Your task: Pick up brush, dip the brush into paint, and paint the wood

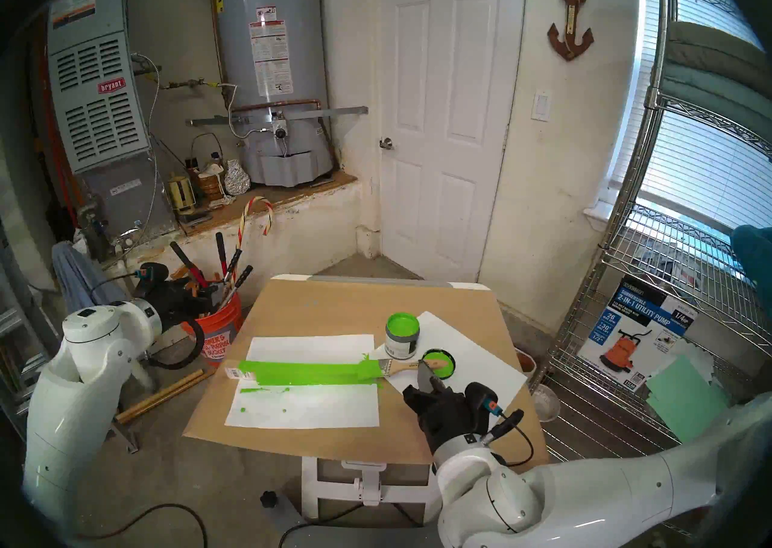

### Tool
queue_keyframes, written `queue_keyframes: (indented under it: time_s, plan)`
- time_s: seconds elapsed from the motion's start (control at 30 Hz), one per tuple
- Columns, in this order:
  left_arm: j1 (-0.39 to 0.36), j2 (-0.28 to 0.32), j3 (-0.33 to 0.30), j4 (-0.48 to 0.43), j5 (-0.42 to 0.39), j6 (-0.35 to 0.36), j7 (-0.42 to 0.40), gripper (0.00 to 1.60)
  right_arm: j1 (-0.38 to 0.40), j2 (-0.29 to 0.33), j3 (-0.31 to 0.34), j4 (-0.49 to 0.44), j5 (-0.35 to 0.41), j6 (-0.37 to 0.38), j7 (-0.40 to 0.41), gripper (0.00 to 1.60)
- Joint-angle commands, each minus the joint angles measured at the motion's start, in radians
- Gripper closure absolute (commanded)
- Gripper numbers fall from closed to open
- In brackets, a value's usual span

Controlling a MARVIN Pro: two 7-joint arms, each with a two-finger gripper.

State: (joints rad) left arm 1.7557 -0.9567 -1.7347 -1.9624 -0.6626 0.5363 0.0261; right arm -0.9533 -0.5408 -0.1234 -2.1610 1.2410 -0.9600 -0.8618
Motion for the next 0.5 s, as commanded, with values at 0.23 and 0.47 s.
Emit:
queue_keyframes:
  time_s: [0.23,0.47]
  plan:
    - [-0.006,0.002,-0.012,-0.018,0.002,-0.009,0.002,0.00,-0.006,0.052,0.018,-0.050,0.010,0.000,0.020,1.60]
    - [-0.008,0.003,-0.010,-0.016,0.001,-0.007,0.001,0.00,-0.055,0.095,0.113,-0.167,0.105,0.000,0.084,1.60]
